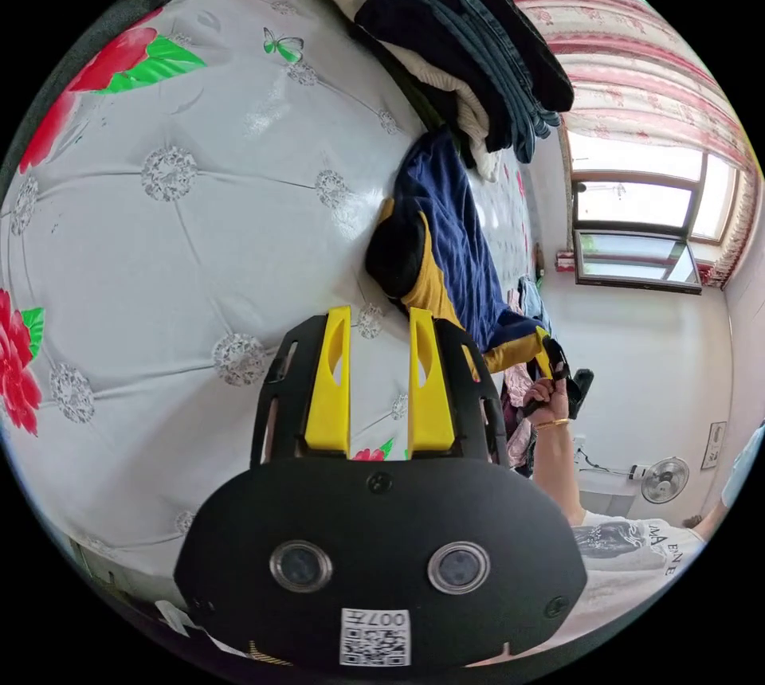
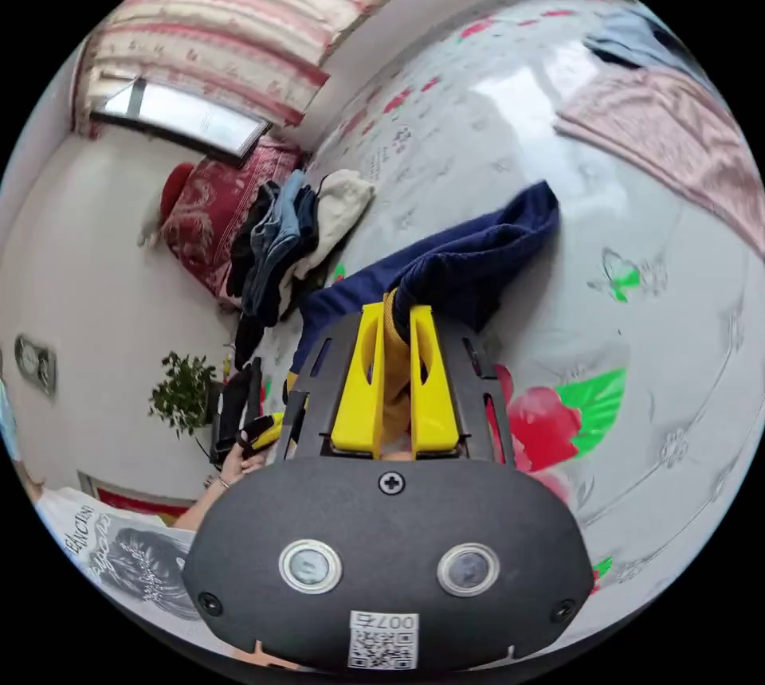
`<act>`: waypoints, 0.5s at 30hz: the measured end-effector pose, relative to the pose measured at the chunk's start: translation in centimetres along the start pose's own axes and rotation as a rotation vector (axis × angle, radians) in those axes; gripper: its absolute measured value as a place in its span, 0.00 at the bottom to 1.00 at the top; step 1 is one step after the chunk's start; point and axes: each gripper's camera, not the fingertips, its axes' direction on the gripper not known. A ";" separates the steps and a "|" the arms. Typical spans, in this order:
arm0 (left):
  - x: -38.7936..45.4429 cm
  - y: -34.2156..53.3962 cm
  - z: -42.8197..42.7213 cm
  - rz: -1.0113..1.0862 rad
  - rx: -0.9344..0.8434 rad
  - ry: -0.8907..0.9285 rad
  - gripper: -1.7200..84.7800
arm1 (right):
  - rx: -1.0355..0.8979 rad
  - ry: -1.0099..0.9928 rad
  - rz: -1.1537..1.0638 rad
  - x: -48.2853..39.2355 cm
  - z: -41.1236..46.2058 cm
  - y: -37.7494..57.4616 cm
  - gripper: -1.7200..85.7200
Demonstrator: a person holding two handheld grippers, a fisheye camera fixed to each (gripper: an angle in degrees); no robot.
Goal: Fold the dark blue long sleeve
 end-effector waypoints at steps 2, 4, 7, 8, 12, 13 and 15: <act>-0.4 0.3 -1.1 -0.006 0.009 0.032 0.15 | -0.062 0.019 -0.257 -7.3 2.5 -1.5 0.11; -1.2 0.9 -2.3 -0.018 0.021 0.062 0.15 | -0.134 -0.020 -0.448 -13.7 5.8 -1.0 0.11; -2.3 1.6 -3.7 -0.038 0.044 0.100 0.15 | -0.235 -0.120 -0.599 -20.4 12.4 2.1 0.11; -2.7 1.9 -4.3 -0.043 0.052 0.128 0.15 | -0.287 -0.127 -0.612 -21.3 15.1 3.3 0.11; -4.1 2.9 -5.8 -0.063 0.028 0.169 0.14 | -0.388 -0.167 -0.502 -18.0 18.7 4.1 0.12; -4.6 3.4 -6.4 -0.061 0.031 0.197 0.14 | -0.382 -0.159 -0.475 -17.0 18.6 3.9 0.12; -5.4 4.0 -7.0 -0.068 0.033 0.247 0.15 | -0.356 -0.112 -0.339 -11.6 17.4 2.8 0.12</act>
